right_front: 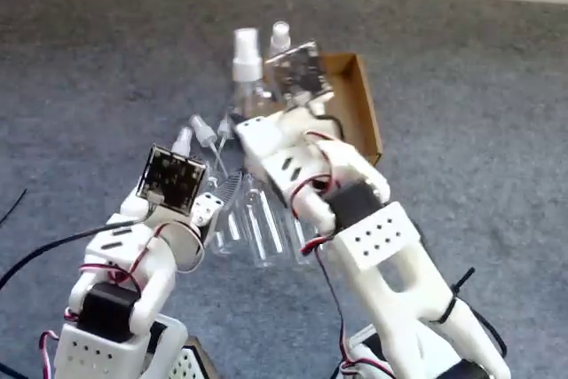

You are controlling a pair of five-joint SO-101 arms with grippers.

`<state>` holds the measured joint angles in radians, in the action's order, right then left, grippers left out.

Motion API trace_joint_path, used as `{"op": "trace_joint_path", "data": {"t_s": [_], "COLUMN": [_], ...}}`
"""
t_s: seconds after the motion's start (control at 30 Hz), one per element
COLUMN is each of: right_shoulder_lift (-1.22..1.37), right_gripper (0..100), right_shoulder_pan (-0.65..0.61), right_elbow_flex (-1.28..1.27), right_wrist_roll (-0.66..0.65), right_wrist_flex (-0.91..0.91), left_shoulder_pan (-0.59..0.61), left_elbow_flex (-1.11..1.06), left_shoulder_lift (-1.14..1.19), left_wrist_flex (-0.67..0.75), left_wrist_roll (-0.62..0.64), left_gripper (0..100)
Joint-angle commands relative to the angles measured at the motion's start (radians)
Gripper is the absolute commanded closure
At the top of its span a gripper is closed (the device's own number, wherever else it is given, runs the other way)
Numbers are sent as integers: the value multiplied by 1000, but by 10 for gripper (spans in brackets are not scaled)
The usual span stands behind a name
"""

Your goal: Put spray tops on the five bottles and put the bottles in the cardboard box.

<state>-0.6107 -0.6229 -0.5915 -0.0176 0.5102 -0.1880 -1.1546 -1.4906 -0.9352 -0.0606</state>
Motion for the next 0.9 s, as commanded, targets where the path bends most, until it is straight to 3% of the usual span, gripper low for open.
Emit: {"op": "trace_joint_path", "data": {"t_s": [0.0, 0.2, 0.57, 0.7, 0.87], "right_shoulder_lift": [2, -4, -130, -128, -62], "right_gripper": [995, 995, 995, 995, 995], "right_shoulder_pan": [-68, -128, -110, -22, 243], "right_elbow_flex": [79, 90, 97, 102, 174], "right_wrist_roll": [11, 11, 5, -44, -129], "right_wrist_flex": [-19, 151, 216, 209, 183], "left_shoulder_pan": [-25, -19, 27, 24, 30], "left_elbow_flex": [-15, -67, -110, -113, -125], "left_shoulder_lift": [-54, -53, -53, -64, -64], "left_wrist_flex": [44, 130, 164, 160, 161], "left_wrist_roll": [-2, -3, -9, -8, -8], "left_gripper": [791, 793, 793, 793, 793]}}
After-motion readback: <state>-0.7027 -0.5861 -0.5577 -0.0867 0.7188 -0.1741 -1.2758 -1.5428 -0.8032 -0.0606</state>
